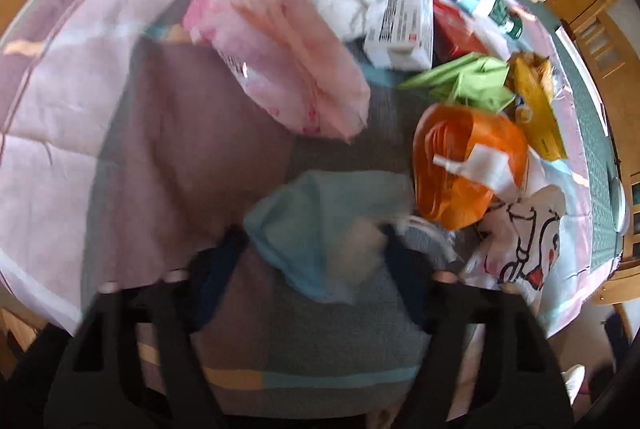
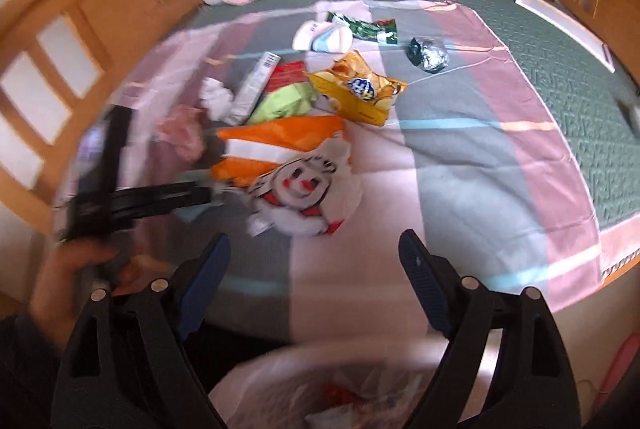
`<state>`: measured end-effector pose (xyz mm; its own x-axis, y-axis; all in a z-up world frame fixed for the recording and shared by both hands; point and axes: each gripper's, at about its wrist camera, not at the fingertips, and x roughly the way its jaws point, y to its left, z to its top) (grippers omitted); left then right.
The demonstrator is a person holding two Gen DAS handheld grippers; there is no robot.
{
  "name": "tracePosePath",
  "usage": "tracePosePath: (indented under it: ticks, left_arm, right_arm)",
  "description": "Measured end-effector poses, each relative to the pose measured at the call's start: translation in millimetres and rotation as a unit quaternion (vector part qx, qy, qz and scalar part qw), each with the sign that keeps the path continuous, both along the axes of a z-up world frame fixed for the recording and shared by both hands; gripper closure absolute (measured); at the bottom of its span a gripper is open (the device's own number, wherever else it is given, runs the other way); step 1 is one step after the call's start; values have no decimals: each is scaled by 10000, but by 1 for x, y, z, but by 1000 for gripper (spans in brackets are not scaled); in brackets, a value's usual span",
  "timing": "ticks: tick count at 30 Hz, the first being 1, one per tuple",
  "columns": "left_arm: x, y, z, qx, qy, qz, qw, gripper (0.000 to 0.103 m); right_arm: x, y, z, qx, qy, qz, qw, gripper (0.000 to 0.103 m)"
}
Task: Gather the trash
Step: 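Grasp the light blue face mask with the left tool while the right tool grasps the white cartoon-face bag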
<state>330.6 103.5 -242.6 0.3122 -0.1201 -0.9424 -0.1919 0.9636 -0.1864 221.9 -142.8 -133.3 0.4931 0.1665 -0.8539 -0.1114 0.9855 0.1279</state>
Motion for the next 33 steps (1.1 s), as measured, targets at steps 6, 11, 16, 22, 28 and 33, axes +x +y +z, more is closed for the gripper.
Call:
tracePosePath:
  ticks: [6, 11, 16, 22, 28, 33]
  left_arm:
    - [-18, 26, 10, -132, -327, 476, 9982, 72]
    - [-39, 28, 30, 206, -948, 541, 9938, 72]
    - [-42, 22, 35, 377, -1153, 449, 9916, 72]
    - [-61, 30, 48, 423, -1443, 347, 9880, 75]
    - [-84, 20, 74, 665, -2180, 239, 9734, 77]
    - [-132, 11, 107, 719, -2553, 322, 9636, 77]
  right_arm:
    - [50, 30, -34, -783, 471, 164, 9957, 19]
    - [81, 52, -67, -1071, 1001, 311, 9887, 19]
    - [90, 61, -86, -1260, 1054, 287, 9860, 54]
    - [56, 41, -43, -533, 315, 207, 9979, 73]
    - [-13, 13, 21, -498, -933, -10, 9944, 74]
    - [-64, -10, 59, -555, -1642, -153, 9847, 73]
